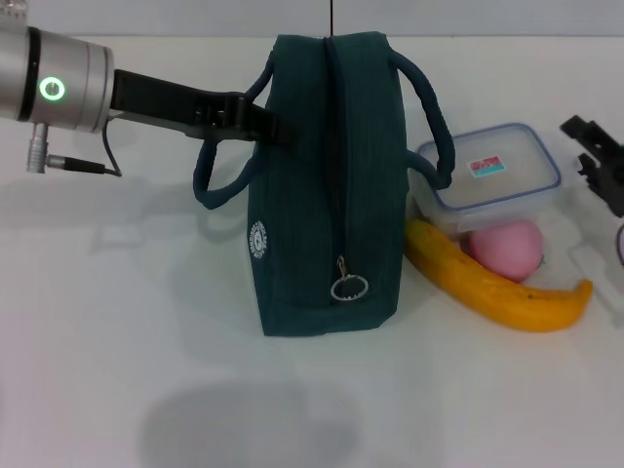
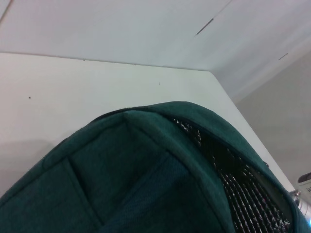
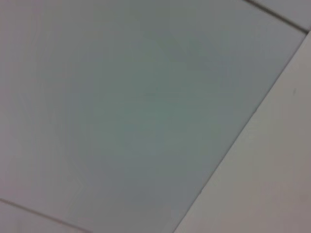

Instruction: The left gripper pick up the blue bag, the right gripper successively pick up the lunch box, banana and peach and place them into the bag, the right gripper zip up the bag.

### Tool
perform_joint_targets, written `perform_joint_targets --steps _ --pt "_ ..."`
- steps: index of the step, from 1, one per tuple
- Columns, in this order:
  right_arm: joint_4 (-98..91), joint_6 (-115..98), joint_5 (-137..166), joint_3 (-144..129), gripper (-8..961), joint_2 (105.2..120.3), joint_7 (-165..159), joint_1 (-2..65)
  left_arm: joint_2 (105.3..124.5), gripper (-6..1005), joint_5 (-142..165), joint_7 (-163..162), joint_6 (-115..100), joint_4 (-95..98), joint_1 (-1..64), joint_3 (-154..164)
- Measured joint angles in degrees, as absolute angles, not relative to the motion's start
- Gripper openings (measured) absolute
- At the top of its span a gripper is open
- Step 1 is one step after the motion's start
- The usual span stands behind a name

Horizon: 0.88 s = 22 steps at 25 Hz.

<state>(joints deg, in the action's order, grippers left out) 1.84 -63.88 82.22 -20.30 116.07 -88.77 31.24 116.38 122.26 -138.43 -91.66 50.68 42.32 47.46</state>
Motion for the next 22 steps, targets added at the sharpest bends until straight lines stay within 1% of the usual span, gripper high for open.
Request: perform_joint_targets --steps 5,13,22 --pt "2.7 -64.1 82.3 -22.5 768 116.1 -88.8 32.7 116.57 47 122.3 -138.4 -91.7 50.7 42.5 47.9" --pt "2.9 -65.3 83.0 -23.6 761 116.19 -88.8 32.3 116.81 47 122.3 -138.6 -91.7 50.7 42.6 49.6" --pt "2.8 -68.1 83.0 -23.6 481 116.03 -88.8 30.7 116.81 48 122.3 -138.8 -91.7 50.6 42.2 49.6"
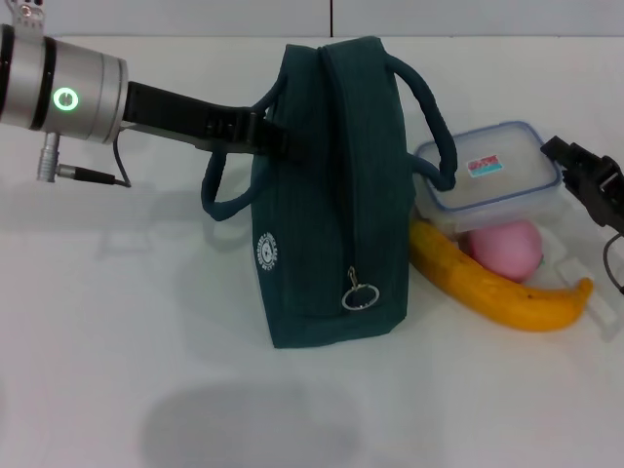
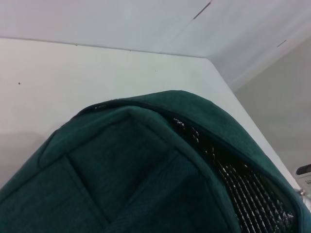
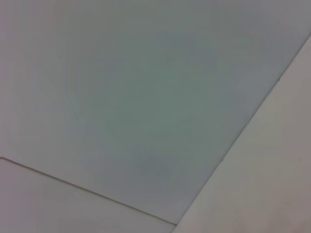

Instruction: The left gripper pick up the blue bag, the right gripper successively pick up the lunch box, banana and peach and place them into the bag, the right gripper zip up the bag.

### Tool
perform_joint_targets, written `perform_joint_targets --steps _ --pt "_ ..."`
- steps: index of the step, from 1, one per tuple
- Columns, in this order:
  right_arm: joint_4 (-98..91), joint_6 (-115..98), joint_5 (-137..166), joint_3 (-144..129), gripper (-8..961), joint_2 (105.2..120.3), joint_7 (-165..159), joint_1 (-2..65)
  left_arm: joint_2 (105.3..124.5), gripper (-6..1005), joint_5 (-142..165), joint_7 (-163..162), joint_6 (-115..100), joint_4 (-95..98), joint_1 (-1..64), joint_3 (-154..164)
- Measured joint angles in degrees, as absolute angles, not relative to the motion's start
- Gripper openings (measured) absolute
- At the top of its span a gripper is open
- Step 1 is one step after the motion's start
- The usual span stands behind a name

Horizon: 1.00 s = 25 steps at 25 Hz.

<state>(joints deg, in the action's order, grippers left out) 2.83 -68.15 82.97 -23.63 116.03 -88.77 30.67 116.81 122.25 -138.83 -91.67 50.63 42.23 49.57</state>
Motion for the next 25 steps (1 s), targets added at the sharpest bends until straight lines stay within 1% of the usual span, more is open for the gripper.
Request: perform_joint_targets --steps 11,16,20,25 --pt "1.3 -68.8 82.8 -23.5 159 115.71 -88.8 29.9 116.8 48 122.3 -138.5 -91.9 50.7 41.3 49.6" --pt "0.7 -69.3 82.9 -23.6 97 115.72 -88.8 29.8 116.81 48 122.3 -138.4 -92.0 50.7 41.2 49.6" --pt "1.0 -71.5 82.8 -23.5 95 115.72 -89.0 29.8 116.8 48 122.3 -138.4 -92.1 50.7 41.3 49.6" --pt "1.3 -74.1 82.5 -23.1 100 116.09 -95.1 29.7 116.86 48 122.3 -138.4 -92.1 50.7 41.7 49.6"
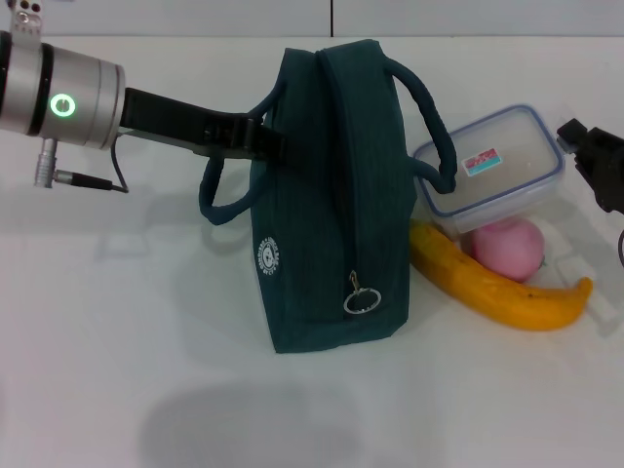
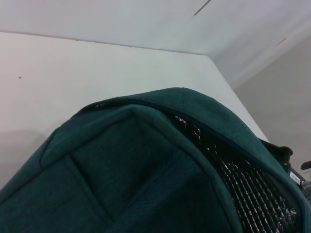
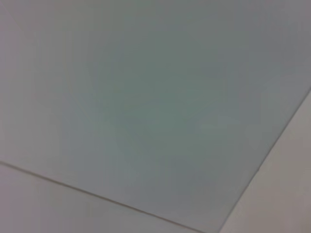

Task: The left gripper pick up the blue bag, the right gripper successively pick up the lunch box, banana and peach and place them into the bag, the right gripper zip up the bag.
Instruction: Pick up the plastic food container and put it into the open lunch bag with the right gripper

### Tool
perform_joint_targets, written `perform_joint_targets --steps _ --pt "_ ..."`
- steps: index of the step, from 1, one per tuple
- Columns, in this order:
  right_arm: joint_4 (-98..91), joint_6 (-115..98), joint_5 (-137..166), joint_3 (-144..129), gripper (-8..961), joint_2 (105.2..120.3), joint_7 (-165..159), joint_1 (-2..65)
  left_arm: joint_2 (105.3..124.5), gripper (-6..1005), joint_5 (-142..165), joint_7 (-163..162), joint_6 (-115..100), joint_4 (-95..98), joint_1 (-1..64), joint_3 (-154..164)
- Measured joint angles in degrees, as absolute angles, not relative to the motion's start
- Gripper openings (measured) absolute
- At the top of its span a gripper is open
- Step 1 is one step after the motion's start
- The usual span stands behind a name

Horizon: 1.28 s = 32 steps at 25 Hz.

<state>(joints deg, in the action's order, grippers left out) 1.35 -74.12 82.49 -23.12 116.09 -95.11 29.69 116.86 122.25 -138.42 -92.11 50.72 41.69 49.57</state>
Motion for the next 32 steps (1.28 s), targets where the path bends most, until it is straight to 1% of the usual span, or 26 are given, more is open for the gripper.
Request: perform_joint_targets --steps 8,18,26,32 --pt "1.4 -75.0 80.0 -22.8 110 116.1 -110.2 29.7 117.19 48 122.3 -138.4 -92.1 50.7 41.7 49.6" --pt "1.9 -79.7 79.2 -18.3 122 116.18 -117.4 30.0 117.44 48 122.2 -138.4 -91.8 50.7 41.9 49.6" --pt "2.9 -95.4 79.2 -11.7 132 116.21 -117.3 33.3 117.47 48 121.9 -137.8 -91.7 50.7 42.4 49.5" --pt "2.3 -99.2 79.1 -10.6 139 115.99 -117.0 35.5 117.74 48 121.8 -137.8 -91.7 50.7 42.9 49.4"
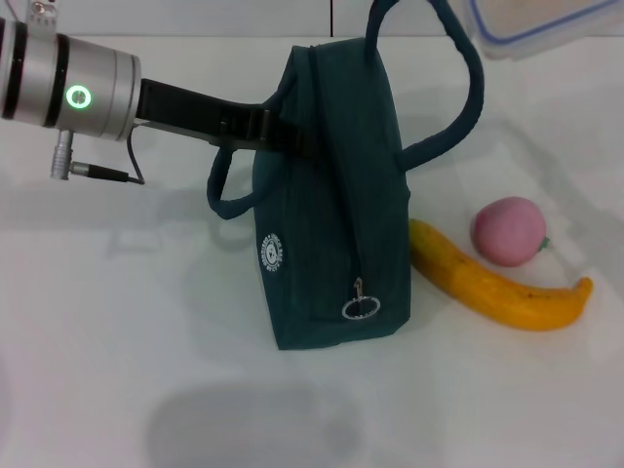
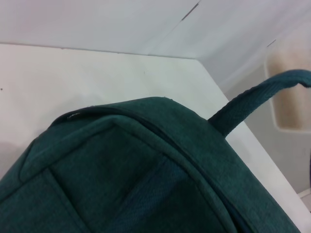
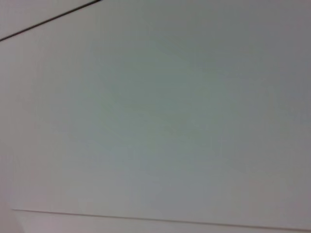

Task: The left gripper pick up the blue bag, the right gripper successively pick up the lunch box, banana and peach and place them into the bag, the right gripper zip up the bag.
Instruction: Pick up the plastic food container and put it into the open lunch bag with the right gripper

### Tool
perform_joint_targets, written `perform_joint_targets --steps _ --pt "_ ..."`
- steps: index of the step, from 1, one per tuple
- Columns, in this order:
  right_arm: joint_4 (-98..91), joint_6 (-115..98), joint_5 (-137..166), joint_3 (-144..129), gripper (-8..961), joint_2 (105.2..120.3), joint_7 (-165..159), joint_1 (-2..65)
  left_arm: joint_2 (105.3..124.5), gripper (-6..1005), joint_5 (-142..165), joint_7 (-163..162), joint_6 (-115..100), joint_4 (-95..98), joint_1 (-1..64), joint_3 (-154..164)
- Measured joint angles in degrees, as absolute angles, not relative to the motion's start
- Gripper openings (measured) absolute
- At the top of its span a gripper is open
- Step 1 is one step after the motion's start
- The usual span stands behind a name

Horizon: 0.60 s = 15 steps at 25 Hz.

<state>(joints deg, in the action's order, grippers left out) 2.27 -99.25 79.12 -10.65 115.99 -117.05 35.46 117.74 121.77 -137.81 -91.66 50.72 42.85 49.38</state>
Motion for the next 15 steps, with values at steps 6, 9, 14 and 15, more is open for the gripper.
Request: perform_joint_targets --steps 6,9,14,15 --pt "0.6 -99.4 75.8 -9.7 147 115.94 -117.0 37.1 117.96 48 121.7 -137.8 -91.3 50.8 43.4 49.5" --pt "0.6 -99.9 74.1 -9.6 150 115.93 -117.0 38.3 117.96 48 122.0 -137.8 -91.0 50.8 43.5 49.6" --pt "0.6 -99.1 73.5 -10.0 157 115.96 -116.9 40.1 118.07 48 122.1 -137.8 -90.9 50.8 44.0 49.6" --pt "0.7 -98.6 73.7 -10.5 158 116.07 -116.5 40.6 118.11 48 122.1 -137.8 -90.9 50.8 44.2 49.6"
